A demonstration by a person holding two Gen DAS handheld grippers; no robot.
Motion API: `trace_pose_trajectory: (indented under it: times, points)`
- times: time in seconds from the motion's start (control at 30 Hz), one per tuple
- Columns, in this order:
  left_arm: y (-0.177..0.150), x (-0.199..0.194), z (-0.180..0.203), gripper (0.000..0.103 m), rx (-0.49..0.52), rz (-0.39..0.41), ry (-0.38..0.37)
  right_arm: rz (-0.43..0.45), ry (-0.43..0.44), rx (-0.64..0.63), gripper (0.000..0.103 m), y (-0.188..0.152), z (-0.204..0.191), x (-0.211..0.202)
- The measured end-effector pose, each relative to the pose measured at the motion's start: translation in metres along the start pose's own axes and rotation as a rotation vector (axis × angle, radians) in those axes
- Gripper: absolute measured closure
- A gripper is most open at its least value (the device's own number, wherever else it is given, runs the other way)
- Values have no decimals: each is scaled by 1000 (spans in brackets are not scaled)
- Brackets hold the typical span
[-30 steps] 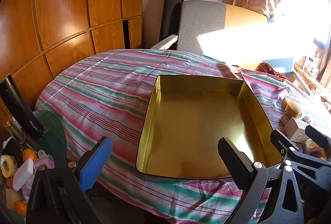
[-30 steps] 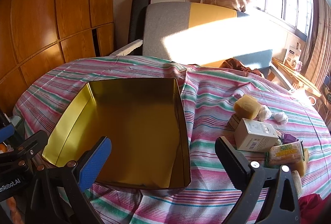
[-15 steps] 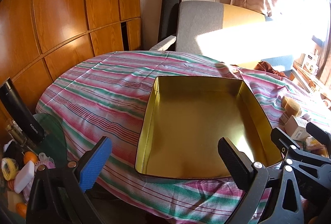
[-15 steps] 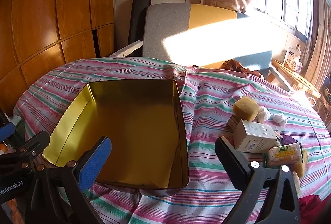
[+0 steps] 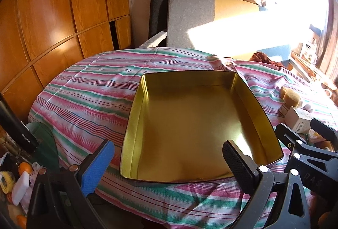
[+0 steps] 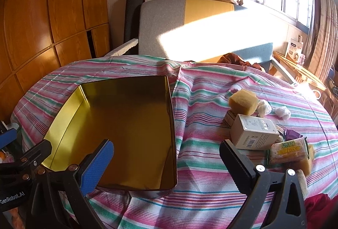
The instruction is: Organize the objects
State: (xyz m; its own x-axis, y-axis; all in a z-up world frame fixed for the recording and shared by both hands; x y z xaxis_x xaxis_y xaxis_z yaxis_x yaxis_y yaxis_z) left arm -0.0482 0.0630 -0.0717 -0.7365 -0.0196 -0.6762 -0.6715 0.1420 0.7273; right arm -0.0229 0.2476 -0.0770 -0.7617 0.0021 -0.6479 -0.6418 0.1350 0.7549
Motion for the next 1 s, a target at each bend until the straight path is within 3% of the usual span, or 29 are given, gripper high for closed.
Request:
trace_pose_trajectory:
  times: [0.17,0.37,0.5,0.8,0.9,1.0]
  points:
    - [1,4,20,0,11,-27,-85,-14,-26,48,1,-5,28,-2]
    - [2,5,44,0,77,-49,-120,-20,-69,141,1,-12,83,-13]
    - [1,9,60,0,97,-92,-170,2,-98,253,1,-12,138,-34]
    - [12,-12,129,0,255,-46,-329,48,-210,472,1,-28,268,-82]
    - [18,-20,158,0,327,-14,-376,69,-195,543,1,-37,295,-87]
    - [27,-27,186,0,392,14,-423,98,-107,630,1,-42,304,-86]
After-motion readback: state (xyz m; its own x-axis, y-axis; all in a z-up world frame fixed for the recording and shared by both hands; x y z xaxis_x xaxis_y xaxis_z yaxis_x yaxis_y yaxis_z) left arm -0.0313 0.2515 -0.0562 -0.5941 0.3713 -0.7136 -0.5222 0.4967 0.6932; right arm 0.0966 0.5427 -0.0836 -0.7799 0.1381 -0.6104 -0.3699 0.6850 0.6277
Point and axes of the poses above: each gripper's, at about its wrist camera, not at the fingertips, and x roughly the way its jaws point, z to its right, y to its top, the point moved 8 cm from there along x, roughly the way its jaws point, and after that the axes turned 9 degrees about y, right-handed, at the moved point
